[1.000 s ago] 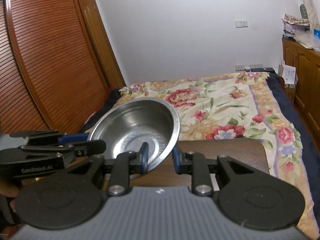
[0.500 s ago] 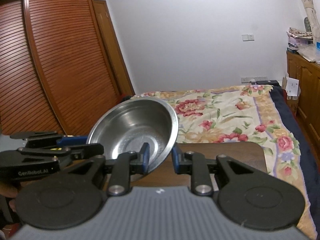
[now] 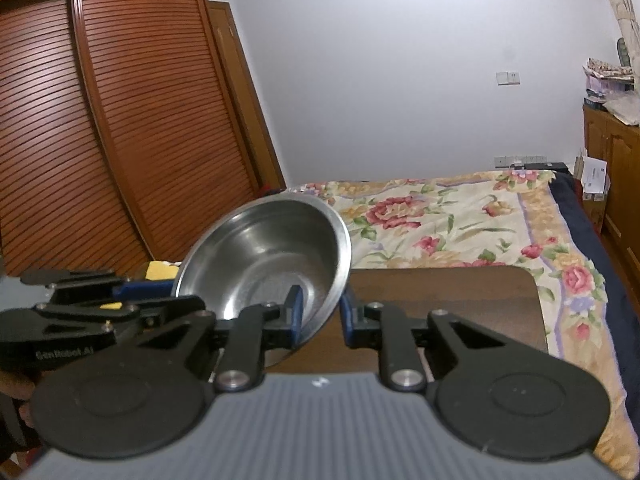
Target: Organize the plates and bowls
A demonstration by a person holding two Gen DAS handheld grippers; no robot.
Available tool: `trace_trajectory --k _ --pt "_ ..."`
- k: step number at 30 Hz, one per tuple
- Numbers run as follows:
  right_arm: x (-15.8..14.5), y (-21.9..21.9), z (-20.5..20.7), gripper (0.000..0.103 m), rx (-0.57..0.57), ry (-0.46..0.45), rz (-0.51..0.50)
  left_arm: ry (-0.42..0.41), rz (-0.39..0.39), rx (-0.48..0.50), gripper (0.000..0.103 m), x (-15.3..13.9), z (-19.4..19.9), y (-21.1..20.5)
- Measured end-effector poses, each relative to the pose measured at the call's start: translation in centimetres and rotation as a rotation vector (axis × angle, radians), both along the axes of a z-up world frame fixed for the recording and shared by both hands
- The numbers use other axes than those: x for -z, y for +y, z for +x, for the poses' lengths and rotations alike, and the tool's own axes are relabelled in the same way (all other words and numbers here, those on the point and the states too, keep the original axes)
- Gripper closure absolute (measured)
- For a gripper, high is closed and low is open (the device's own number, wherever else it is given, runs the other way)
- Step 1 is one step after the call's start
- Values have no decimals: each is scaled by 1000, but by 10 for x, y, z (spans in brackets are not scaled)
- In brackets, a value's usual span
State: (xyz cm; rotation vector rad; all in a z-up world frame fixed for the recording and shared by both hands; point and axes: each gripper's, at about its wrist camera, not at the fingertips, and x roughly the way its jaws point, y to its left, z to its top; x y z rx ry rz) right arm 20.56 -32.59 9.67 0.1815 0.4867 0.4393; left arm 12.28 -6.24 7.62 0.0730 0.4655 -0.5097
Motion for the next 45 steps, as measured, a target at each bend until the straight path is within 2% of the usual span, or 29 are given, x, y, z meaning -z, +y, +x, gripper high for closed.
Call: trace_trajectory --k 5,13,24,31,45 --pt "6 2 -12 83 -27 2 6 18 -40 3 69 11 -11 9" --pt "22 4 -27 83 -51 29 23 37 -43 21 69 25 -29 14" --pt "51 18 -45 83 -70 71 8 97 -17 18 69 62 -42 24" --pt "74 17 -49 86 -60 124 51 144 15 18 69 88 -48 24" --pt "90 29 -55 88 -31 142 -12 176 87 10 69 108 -47 16"
